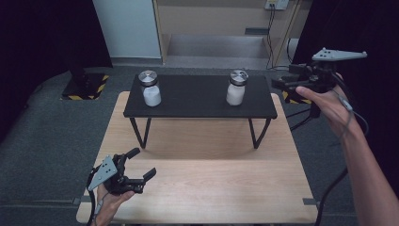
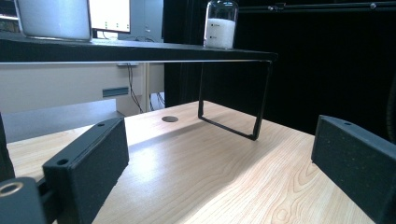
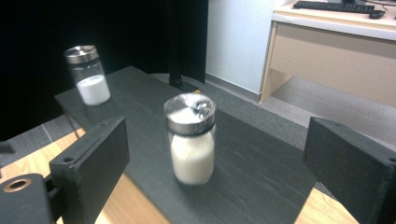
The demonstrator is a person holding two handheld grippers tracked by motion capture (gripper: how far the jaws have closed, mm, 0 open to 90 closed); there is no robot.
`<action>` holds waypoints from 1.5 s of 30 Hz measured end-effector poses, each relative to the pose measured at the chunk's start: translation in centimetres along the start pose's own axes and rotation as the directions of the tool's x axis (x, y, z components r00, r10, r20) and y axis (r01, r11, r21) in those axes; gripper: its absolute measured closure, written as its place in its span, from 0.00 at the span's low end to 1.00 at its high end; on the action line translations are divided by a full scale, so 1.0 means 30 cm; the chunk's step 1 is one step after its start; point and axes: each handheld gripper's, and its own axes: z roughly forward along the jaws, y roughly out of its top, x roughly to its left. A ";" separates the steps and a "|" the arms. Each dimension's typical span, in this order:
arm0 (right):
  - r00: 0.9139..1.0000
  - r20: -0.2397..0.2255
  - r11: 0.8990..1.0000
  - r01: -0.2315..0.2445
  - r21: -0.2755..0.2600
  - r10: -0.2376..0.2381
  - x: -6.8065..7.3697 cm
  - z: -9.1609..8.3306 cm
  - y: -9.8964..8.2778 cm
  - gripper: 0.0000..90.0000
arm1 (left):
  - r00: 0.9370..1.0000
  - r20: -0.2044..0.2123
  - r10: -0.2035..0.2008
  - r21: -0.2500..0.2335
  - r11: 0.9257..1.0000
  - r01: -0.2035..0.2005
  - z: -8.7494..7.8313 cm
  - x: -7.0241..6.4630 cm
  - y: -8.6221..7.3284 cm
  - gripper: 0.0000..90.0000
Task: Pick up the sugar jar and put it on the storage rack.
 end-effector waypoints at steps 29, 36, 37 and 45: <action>0.987 -0.059 0.989 0.146 -0.028 -0.147 0.240 0.000 -0.420 0.10 | 1.000 -0.002 0.002 0.009 1.000 -0.002 0.001 -0.003 0.002 0.03; 0.991 -0.064 0.993 0.112 -0.026 -0.113 0.270 0.068 -0.559 0.10 | 1.000 -0.002 0.003 0.009 1.000 -0.003 0.001 -0.002 0.002 0.03; 0.992 -0.060 0.994 0.108 -0.025 -0.110 0.274 0.076 -0.578 0.10 | 1.000 -0.002 0.003 0.010 1.000 -0.003 0.001 -0.002 0.002 0.03; 0.997 -0.004 0.995 0.080 -0.052 -0.080 0.309 0.109 -0.715 0.10 | 1.000 -0.003 0.005 0.013 1.000 -0.005 0.003 -0.004 0.001 0.03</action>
